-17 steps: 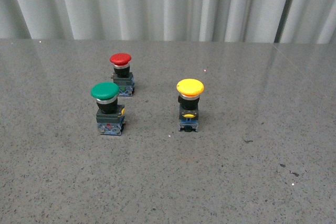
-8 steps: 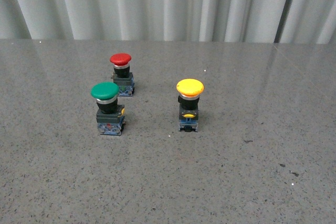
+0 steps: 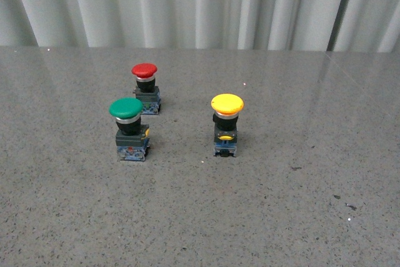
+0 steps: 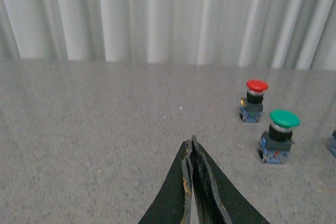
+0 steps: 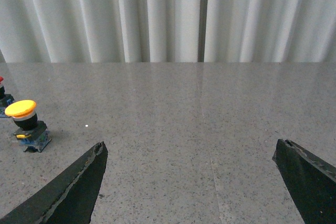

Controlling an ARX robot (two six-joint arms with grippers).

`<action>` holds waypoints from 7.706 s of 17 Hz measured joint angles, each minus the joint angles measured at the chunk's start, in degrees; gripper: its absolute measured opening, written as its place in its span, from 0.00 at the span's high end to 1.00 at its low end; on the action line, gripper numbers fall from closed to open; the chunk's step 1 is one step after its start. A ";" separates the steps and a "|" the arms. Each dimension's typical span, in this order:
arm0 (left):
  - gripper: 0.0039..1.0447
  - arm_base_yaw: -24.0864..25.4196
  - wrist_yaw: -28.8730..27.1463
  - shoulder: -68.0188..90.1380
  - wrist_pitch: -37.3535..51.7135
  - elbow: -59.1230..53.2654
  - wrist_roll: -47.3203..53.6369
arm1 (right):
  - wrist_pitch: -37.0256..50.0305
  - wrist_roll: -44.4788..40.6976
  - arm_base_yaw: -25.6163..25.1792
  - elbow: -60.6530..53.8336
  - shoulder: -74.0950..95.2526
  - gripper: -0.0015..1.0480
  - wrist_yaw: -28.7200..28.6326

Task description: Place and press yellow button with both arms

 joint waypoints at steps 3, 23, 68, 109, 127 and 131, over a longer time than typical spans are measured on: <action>0.99 0.02 0.20 0.00 -0.76 -0.28 0.00 | 0.02 0.02 0.00 0.00 0.00 0.06 0.02; 0.06 0.00 0.24 0.00 -0.87 -0.28 0.13 | 7.91 2.49 -3.13 0.09 4.50 0.06 -11.19; 0.06 0.00 0.20 0.00 -0.90 -0.28 0.17 | 32.20 3.23 28.70 46.99 101.33 0.98 -5.60; 0.06 0.00 0.20 0.00 -0.90 -0.28 0.17 | 13.51 0.24 0.00 -0.04 13.03 0.98 0.02; 0.06 0.00 0.20 0.00 -0.90 -0.28 0.17 | -0.02 0.20 0.00 0.00 0.00 0.39 0.04; 0.06 0.00 0.20 0.00 -0.90 -0.28 0.17 | -0.04 0.22 0.00 0.00 0.00 0.04 0.04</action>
